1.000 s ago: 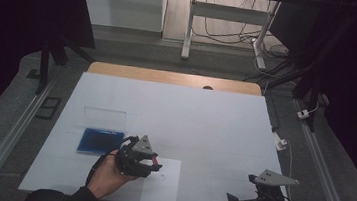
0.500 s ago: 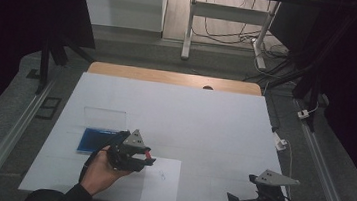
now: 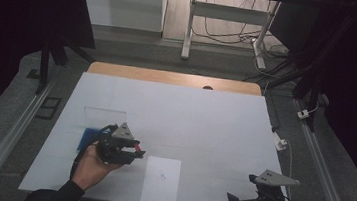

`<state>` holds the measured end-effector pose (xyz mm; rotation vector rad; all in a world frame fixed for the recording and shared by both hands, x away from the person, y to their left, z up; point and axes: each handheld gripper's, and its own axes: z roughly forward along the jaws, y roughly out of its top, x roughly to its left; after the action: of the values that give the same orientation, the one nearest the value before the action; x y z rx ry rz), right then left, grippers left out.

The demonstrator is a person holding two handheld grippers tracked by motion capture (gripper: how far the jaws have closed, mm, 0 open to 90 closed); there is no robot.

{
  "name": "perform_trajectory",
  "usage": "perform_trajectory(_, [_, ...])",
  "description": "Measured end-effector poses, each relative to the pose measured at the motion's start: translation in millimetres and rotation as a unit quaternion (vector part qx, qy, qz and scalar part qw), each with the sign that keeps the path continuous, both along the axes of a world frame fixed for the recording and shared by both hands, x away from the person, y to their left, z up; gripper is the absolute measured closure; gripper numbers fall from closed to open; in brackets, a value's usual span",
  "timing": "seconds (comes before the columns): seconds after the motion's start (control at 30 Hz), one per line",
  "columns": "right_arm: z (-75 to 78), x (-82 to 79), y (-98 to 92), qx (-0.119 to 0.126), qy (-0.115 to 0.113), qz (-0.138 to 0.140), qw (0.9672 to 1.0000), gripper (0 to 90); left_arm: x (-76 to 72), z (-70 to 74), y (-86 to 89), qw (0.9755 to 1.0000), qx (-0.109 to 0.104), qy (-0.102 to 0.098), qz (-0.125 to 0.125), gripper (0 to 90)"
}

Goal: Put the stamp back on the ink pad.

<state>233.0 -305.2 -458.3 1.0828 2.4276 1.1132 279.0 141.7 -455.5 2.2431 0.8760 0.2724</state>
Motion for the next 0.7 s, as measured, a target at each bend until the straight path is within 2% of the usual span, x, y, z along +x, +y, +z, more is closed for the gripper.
perform_trajectory(0.33, [0.1, -0.1, 0.0, 0.000, -0.001, 0.000, 1.0000, 0.0, 5.5, 0.3, 26.9, 0.9991, -0.002, 0.001, 0.043, 58.2])
perform_trajectory(0.7, [0.1, -0.3, 0.2, -0.001, -0.002, 0.000, 1.0000, 0.0, 11.4, -3.4, 53.7, 0.9960, 0.003, 0.005, 0.089, 58.2])
